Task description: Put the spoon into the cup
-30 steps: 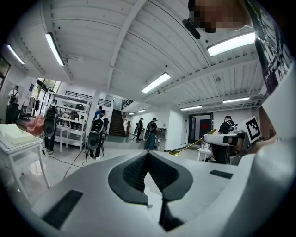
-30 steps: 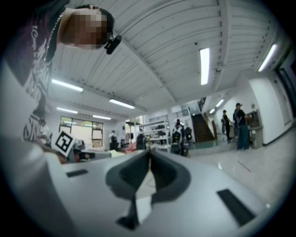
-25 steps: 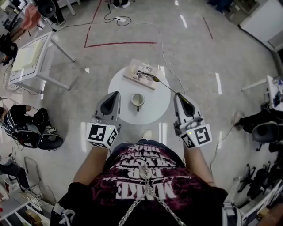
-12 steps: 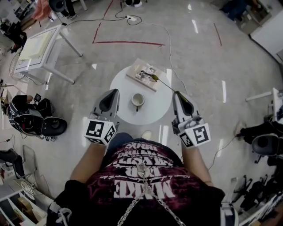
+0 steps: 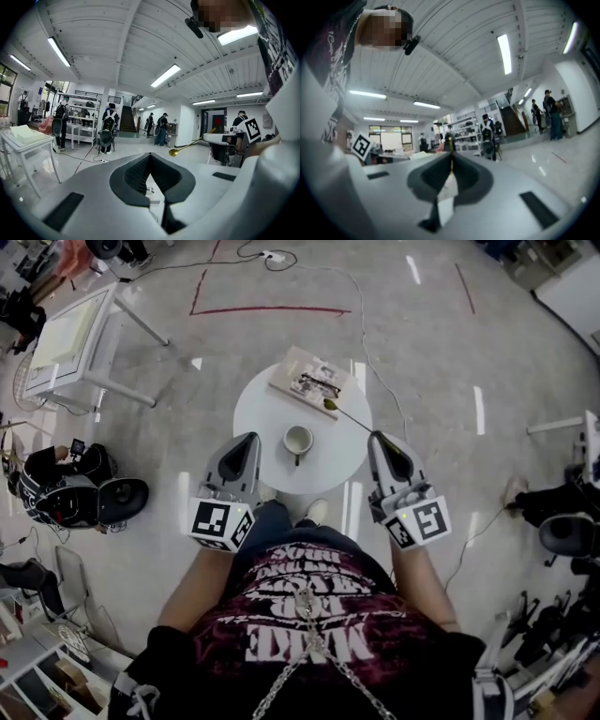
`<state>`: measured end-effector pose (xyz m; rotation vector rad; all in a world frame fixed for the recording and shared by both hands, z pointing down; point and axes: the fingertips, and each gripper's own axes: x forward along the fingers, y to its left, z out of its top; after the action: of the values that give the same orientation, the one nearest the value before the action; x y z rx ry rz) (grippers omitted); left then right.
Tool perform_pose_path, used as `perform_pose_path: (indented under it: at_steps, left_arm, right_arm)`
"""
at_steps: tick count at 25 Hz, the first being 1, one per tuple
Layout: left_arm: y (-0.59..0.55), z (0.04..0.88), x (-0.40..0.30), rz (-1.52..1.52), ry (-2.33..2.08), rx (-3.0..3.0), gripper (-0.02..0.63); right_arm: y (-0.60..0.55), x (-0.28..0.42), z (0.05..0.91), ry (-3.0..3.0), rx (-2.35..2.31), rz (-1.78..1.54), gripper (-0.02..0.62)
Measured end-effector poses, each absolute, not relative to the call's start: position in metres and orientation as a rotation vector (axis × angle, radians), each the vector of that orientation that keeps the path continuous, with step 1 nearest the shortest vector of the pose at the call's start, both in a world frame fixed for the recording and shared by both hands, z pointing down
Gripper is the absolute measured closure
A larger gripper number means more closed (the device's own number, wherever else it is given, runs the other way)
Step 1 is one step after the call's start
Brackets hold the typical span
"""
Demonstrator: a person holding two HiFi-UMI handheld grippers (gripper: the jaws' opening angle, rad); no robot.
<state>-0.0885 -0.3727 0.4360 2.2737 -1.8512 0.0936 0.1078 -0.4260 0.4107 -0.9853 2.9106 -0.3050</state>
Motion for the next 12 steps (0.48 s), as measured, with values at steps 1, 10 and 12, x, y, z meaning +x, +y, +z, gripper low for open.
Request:
perform_pose_path:
  at_steps: [1,10,12]
  left_arm:
    - [-0.374,0.443,-0.093,0.100,-1.839,2.264,0.580]
    - [-0.404,0.504,-0.105,0.155,-1.662,2.261,0.580]
    - [-0.411,0.523,-0.104,0.183,-1.625,2.261,0.580]
  right_arm:
    - [-0.429,0.103,0.415,2.913,-0.994,-0.317,0.560]
    - [-0.443,0.063,0.456,2.962,-1.063,-0.394,0.560]
    - [-0.446,0.057,0.475,2.964,-1.072,-0.438,0.560]
